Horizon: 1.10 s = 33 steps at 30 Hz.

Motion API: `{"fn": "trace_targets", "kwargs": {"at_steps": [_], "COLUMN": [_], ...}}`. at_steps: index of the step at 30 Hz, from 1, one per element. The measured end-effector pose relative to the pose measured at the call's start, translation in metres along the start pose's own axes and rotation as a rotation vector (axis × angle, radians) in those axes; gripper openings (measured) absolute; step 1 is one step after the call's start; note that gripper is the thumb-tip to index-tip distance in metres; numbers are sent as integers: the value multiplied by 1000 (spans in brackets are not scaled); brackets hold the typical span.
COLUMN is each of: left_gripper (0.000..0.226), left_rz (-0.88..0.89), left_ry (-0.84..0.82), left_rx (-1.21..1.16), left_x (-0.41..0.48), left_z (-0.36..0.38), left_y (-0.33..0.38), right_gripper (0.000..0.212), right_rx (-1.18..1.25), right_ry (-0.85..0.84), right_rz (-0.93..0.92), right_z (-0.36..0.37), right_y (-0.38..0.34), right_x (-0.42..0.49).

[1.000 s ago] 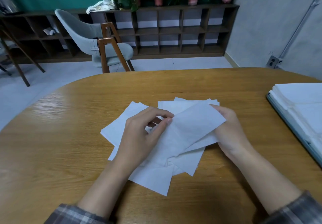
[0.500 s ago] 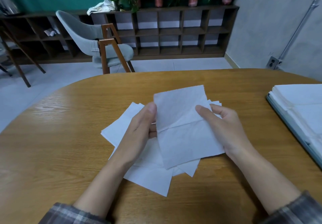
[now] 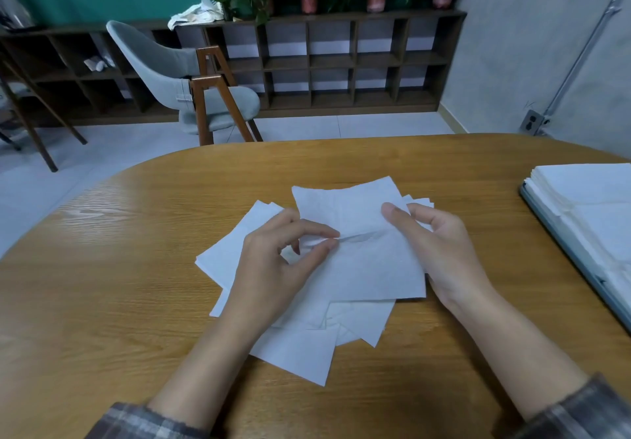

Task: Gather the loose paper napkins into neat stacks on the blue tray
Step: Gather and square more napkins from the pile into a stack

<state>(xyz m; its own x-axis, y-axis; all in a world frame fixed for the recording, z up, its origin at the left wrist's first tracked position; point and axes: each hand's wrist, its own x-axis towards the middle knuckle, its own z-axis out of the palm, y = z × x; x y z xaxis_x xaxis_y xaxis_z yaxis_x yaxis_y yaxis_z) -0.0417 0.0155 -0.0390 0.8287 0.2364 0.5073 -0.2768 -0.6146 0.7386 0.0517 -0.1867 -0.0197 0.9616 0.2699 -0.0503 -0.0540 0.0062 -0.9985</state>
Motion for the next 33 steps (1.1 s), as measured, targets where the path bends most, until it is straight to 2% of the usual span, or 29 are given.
{"fn": "trace_targets", "kwargs": {"at_steps": [3, 5, 9, 11, 13, 15, 19, 21, 30, 33], "left_gripper": [8, 6, 4, 5, 5, 5, 11, 18, 20, 19], "left_rz": [61, 74, -103, -167, -182, -204, -234, -238, -252, -257], "left_ry": [107, 130, 81, 76, 84, 107, 103, 97, 112, 112], "left_rx": [60, -9, -440, -477, -412, -341, -345, -359, -341, -320], "left_x": [2, 5, 7, 6, 5, 6, 6, 6, 7, 7], "left_z": [-4, -11, -22, -21, -18, -15, -11, -8, -6, -6], "left_y": [3, 7, 13, 13, 11, 12, 13, 12, 14, 16], "right_gripper": [35, 37, 62, 70, 73, 68, 16, 11, 50, 56], "right_rx": [-91, -91, -45, -1, 60, 81, -20, -22, -19, -60], "right_ry": [9, -5, -146, -242, -316, -327, -166, -151, -310, -302], "right_rz": [-70, -146, -285, -313, -279, -217, -199, -173, -211, -256], "right_z": [-2, -2, -3, -3, -2, 2, 9, 9, 10, 12], "right_y": [1, -1, -1, 2, 4, 4, 4, 3, 3, 1], "right_x": [1, 1, -2, -2, -4, -6, -7, -8, -12, -14]}}
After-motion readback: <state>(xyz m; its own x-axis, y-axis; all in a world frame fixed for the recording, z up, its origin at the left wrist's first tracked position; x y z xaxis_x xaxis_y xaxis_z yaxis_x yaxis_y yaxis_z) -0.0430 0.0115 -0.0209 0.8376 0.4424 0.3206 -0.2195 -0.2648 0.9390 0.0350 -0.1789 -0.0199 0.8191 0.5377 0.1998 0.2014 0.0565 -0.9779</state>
